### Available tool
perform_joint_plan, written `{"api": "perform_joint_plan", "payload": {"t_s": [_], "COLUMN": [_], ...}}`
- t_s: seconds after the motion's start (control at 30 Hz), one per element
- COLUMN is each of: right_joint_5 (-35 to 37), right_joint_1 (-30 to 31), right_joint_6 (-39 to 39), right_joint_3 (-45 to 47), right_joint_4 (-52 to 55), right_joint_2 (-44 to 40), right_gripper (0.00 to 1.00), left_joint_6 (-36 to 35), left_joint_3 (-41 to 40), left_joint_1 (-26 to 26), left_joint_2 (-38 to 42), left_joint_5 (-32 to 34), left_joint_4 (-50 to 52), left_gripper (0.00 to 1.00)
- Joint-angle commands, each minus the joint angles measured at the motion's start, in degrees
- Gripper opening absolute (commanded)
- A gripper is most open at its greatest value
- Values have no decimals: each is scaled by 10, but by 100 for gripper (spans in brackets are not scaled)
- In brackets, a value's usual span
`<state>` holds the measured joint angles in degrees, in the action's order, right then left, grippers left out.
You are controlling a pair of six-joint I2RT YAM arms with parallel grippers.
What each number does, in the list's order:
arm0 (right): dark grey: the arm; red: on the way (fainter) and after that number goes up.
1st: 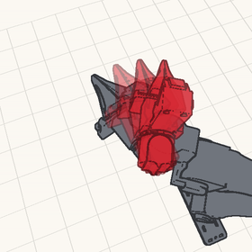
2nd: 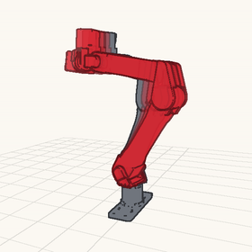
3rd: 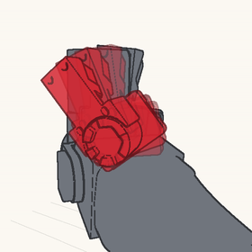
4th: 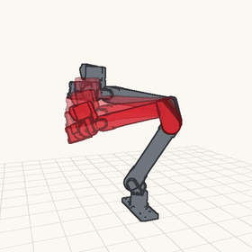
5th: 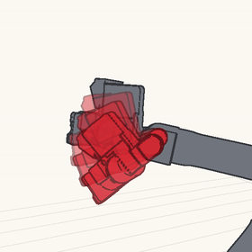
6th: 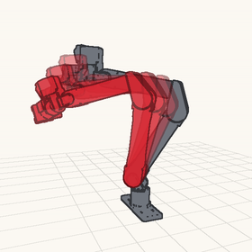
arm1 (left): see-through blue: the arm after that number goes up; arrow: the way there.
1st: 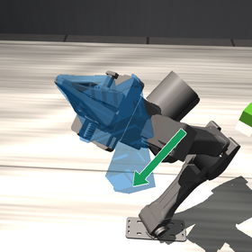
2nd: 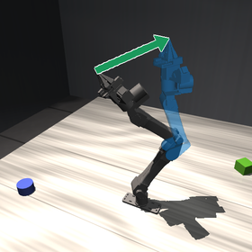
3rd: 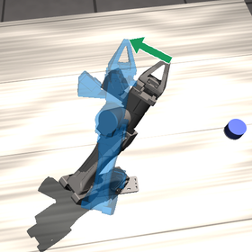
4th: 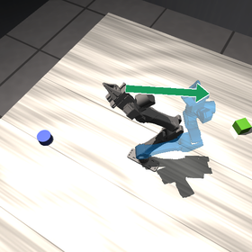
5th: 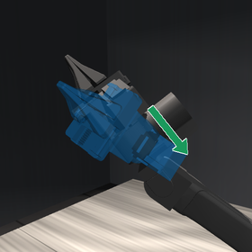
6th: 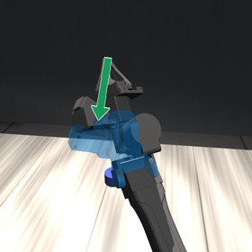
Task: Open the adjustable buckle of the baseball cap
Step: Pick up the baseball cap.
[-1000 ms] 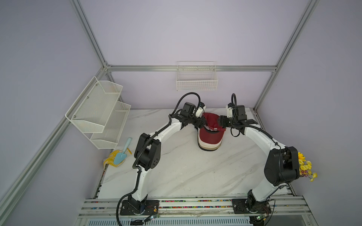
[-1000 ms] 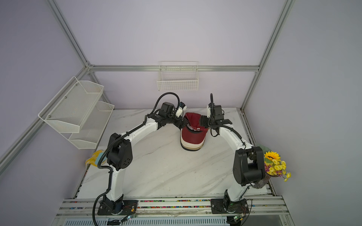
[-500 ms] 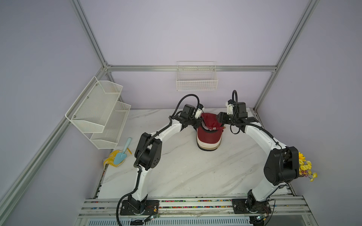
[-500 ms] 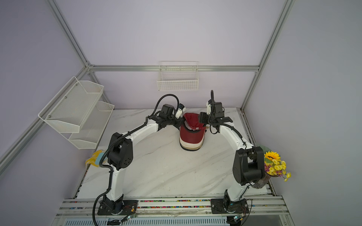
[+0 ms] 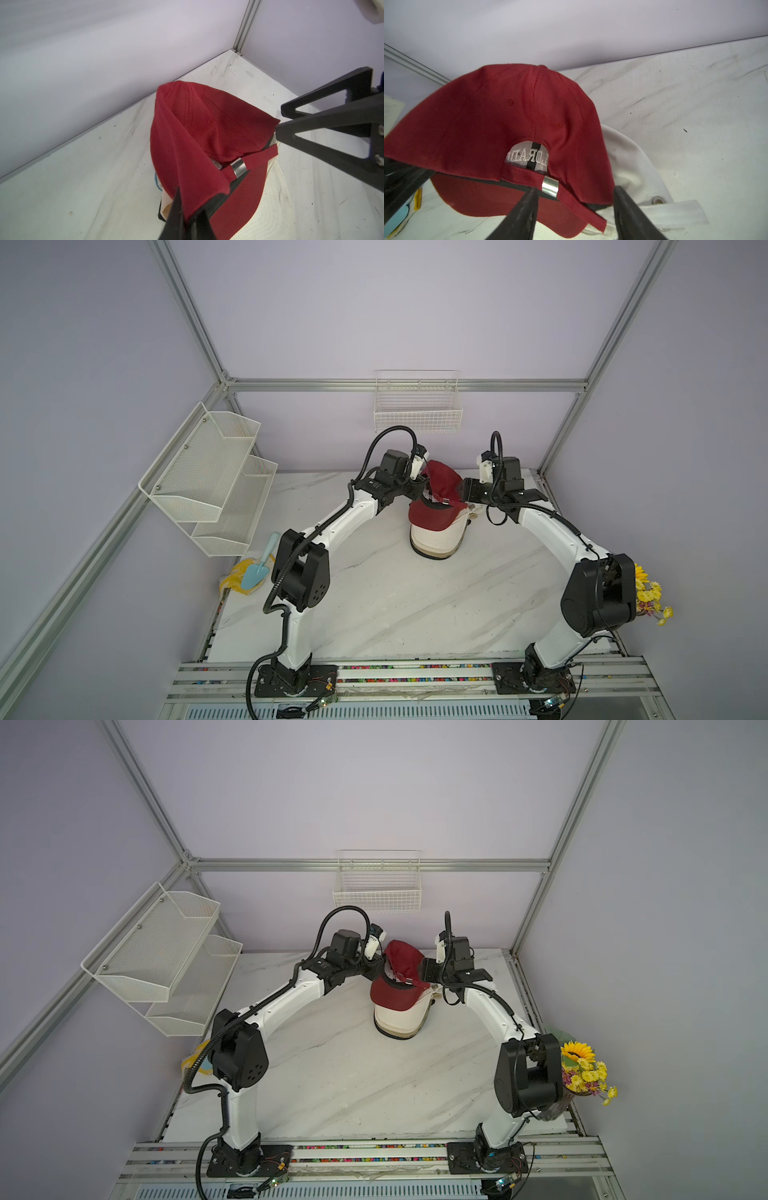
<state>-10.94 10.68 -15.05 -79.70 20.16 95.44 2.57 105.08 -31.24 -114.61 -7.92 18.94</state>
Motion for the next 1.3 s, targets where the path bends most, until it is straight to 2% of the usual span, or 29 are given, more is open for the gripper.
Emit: {"api": "perform_joint_plan", "payload": {"t_s": [0.0,0.17,0.4,0.63,0.8,1.0,1.13,1.27], "right_joint_5": [13,16,19,0,17,49,135,197], "right_joint_1": [3,4,4,24,80,159,242,291], "right_joint_6": [-6,-9,1,32,106,146,181,201], "right_joint_3": [1,14,18,12,49,89,86,72], "right_joint_4": [-11,-8,4,13,-3,-17,-21,-35], "right_joint_2": [-35,-56,-78,-88,-120,-162,-163,-149], "right_gripper": [60,60,64,69,73,78,80,80], "left_joint_6": [12,11,-6,5,-3,-6,-1,3], "left_joint_3": [-8,-13,-15,-44,-72,-78,-74,-71], "left_joint_1": [3,3,4,4,7,9,10,9], "left_joint_2": [25,37,99,168,207,232,241,242], "left_joint_5": [8,12,30,12,31,44,49,50], "left_joint_4": [-8,-8,9,41,83,130,150,160], "left_gripper": [0,0,0,0,0,0,0,0]}}
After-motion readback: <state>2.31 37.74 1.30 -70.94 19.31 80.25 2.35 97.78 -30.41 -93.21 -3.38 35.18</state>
